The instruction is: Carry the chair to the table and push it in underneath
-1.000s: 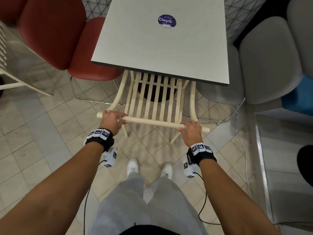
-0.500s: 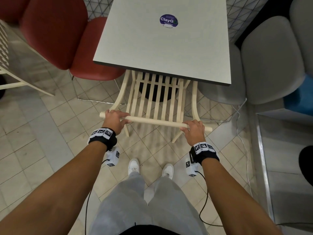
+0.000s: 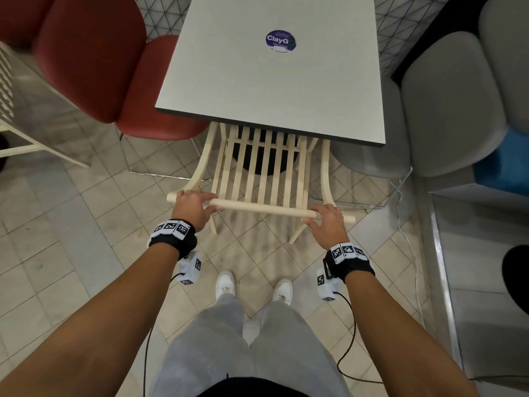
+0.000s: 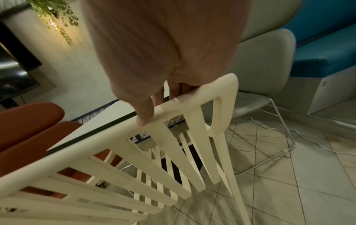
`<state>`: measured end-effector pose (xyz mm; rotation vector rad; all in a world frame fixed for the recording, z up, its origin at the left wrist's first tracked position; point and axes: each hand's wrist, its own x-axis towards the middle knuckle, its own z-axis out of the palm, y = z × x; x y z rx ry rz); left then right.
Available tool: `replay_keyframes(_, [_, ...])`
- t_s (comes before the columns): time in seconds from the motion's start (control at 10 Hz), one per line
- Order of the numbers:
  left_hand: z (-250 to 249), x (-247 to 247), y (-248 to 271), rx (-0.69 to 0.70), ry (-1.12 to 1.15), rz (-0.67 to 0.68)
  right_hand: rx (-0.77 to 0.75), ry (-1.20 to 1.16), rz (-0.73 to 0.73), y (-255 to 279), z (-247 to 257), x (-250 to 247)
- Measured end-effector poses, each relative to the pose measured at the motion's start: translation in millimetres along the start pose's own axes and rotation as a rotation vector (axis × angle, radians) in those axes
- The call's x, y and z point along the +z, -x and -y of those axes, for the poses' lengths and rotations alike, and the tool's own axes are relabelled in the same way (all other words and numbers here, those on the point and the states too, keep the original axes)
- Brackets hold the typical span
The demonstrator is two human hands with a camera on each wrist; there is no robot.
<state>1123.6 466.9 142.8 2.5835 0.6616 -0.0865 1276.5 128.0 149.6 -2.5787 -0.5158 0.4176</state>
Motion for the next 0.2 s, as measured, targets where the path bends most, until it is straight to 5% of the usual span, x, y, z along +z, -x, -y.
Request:
replay_keyframes(0.1, [-8,-9,9,-0.016,0.102,-0.029,0.028,-0.109,-0.119,9,3,-11])
replay_keyframes(0.2, [-11,-8,36,-0.053,0.278,-0.226,0.044,-0.165,-0.303,30,-12,-16])
